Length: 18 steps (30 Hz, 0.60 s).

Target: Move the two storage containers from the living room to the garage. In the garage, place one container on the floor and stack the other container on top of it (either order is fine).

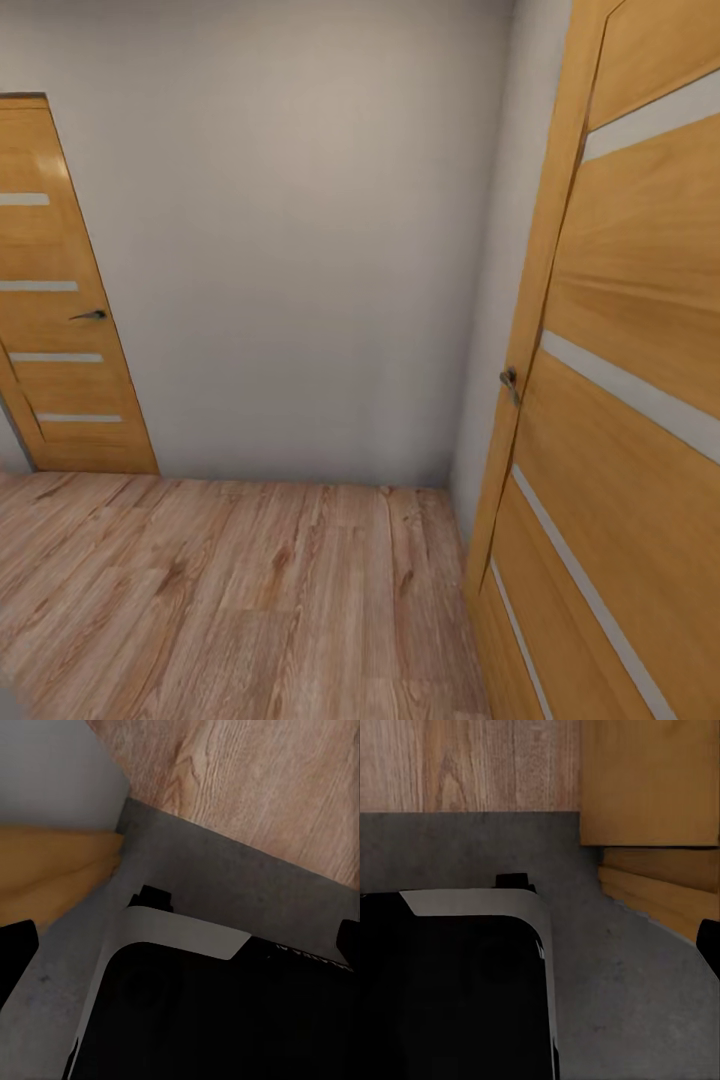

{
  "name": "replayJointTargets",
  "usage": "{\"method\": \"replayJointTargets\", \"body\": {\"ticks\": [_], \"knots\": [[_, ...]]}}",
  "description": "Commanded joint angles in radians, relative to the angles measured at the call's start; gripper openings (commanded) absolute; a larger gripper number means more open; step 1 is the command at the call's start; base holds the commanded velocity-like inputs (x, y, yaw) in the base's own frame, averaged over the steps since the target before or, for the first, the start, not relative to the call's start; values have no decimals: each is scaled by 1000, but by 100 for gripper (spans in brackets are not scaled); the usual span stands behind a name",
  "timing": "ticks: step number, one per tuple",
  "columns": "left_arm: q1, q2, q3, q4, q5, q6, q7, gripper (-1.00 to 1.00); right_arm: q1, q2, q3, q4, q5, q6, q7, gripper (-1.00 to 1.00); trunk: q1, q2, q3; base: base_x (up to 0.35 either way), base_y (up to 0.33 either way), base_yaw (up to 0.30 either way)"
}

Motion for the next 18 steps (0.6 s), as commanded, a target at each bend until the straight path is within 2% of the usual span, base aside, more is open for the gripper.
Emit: {"method": "replayJointTargets", "body": {"ticks": [1, 7, 18], "knots": [[-1, 0, 3, 0, 2, -2, 2, 100, -1, 0, 0, 3, -4, -6, -1, 100, 1, -1, -1, 323, 0, 0], [-1, 1, 4, 0, 2, -3, 2, 100, -1, 0, -1, 3, -5, -7, -2, 100, 1, -1, -1, 270, 0, 0], [-1, -1, 4, -1, 2, -3, 2, 100, -1, 1, -3, 3, -6, -5, -4, 100, 1, -1, -1, 33, 0, 0]]}}
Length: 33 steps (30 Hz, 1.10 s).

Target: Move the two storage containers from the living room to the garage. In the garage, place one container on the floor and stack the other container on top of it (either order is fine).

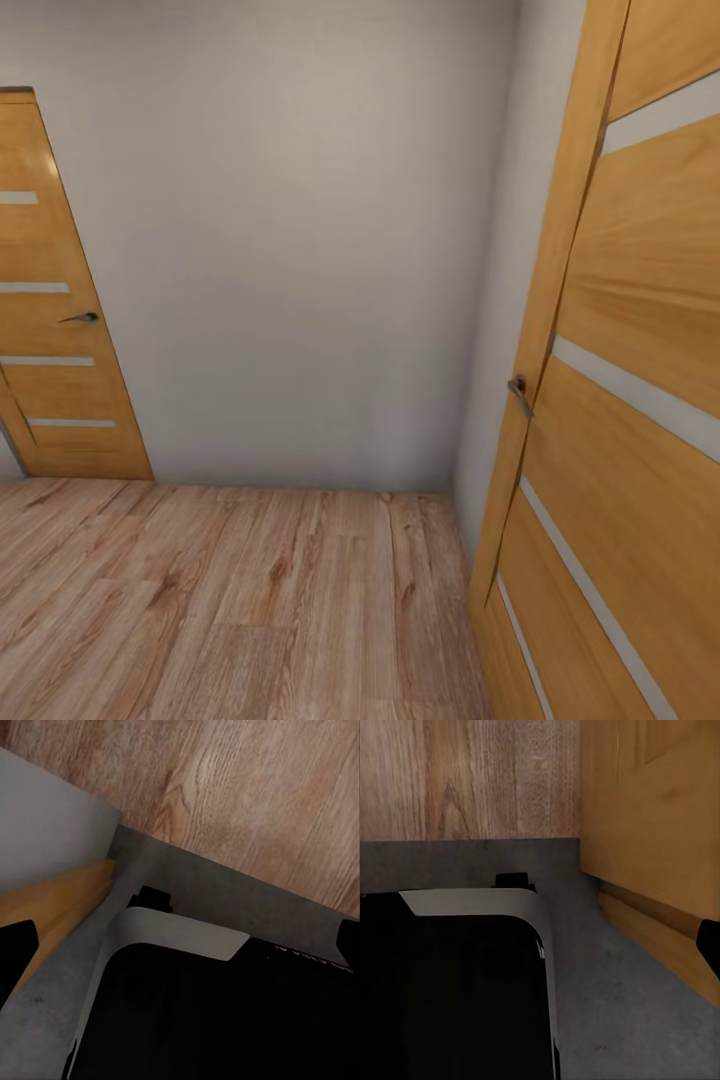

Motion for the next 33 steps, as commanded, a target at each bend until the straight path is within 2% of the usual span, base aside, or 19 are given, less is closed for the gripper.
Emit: {"method": "replayJointTargets", "body": {"ticks": [1, 12, 25, 33], "knots": [[-1, -1, 4, 0, 2, -2, 2, 100, -1, 0, 0, 3, -4, -6, 0, 100, 0, -1, -1, 2, 0, 0], [-1, -2, 4, 0, 2, -2, 1, 100, -1, 1, 0, 3, -4, -6, 1, 100, 0, -1, -1, 97, -69, 0], [-1, -2, 4, 0, 2, -2, 1, 100, -1, 1, 0, 3, -4, -6, 1, 100, 0, -1, -1, 19, -8, 0], [-1, 1, 4, 0, 2, -2, 1, 100, -1, 1, 1, 3, -4, -3, 1, 100, 0, -1, -1, 249, 0, 0]]}}
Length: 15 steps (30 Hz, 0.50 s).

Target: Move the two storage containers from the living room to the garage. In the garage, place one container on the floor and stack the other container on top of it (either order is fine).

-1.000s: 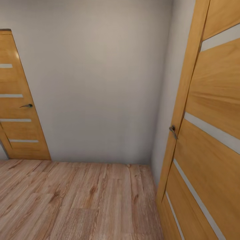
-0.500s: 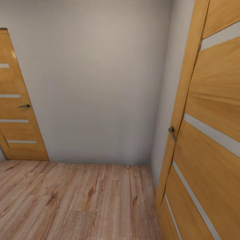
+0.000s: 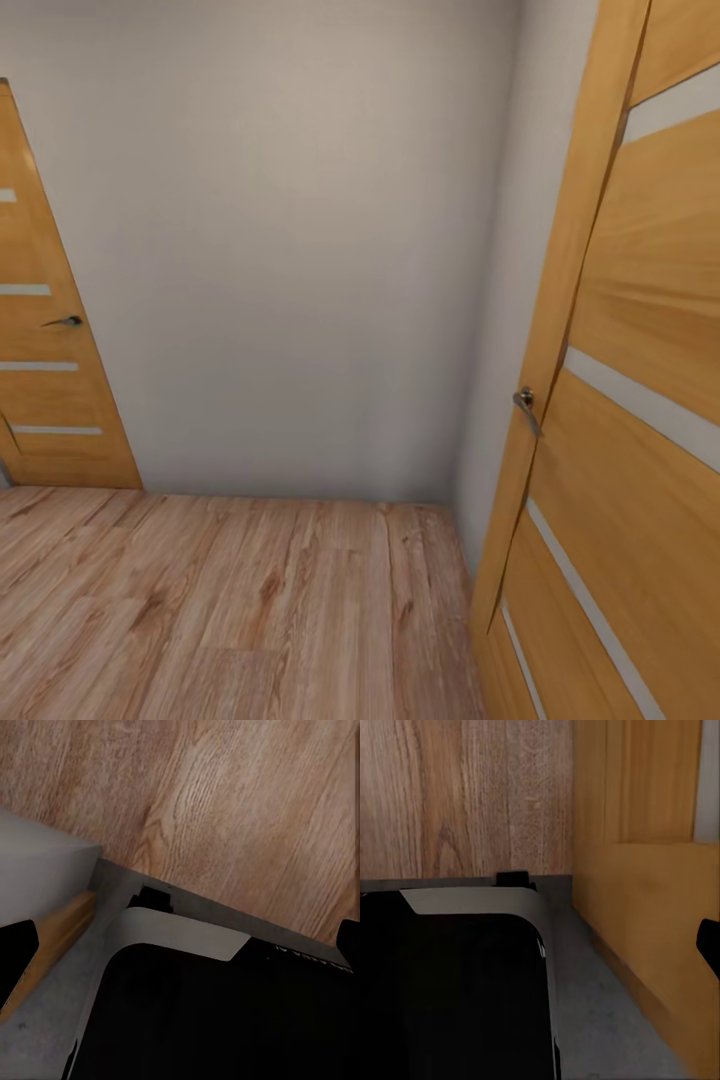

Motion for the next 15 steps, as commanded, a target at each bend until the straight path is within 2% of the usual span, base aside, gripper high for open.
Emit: {"method": "replayJointTargets", "body": {"ticks": [1, 15], "knots": [[-1, 0, 3, 0, 2, -2, 1, 100, -1, 0, 0, 3, -4, -6, -1, 100, 1, -1, -1, 314, 0, 0], [-1, 1, 3, 0, 2, 0, 1, 100, -1, 1, 0, 3, -4, -6, -5, 100, 1, -1, -1, 318, 0, 0]]}}
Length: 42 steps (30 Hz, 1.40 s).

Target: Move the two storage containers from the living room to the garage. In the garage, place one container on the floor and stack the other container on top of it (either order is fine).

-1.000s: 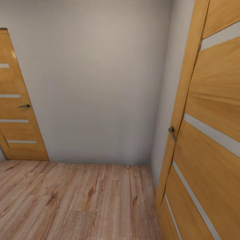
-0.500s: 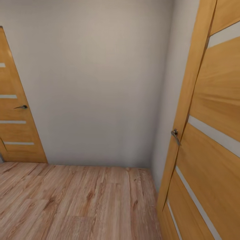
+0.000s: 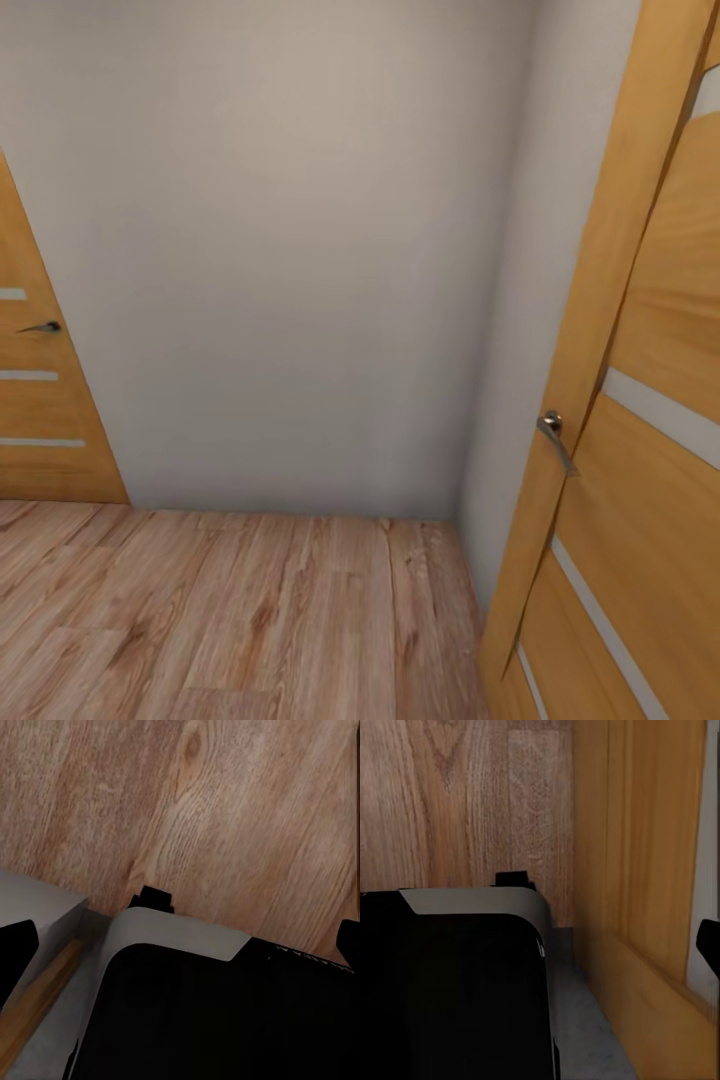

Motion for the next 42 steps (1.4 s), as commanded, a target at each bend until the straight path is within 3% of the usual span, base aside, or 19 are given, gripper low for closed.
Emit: {"method": "replayJointTargets", "body": {"ticks": [1, 11, 42], "knots": [[-1, 0, 3, 0, 2, -2, 1, 100, -1, 0, 0, 3, -4, -6, -1, 100, 1, -1, -1, 319, 0, 0], [-1, 1, 3, 0, 2, -2, 1, 100, -1, -1, 1, 3, -2, -12, -1, 100, 1, -1, -1, 319, 0, 52], [-1, 1, 3, 0, 2, -2, 1, 100, -1, -1, 2, 3, -1, -11, 0, 100, 1, -1, -1, 319, 0, 268]]}}
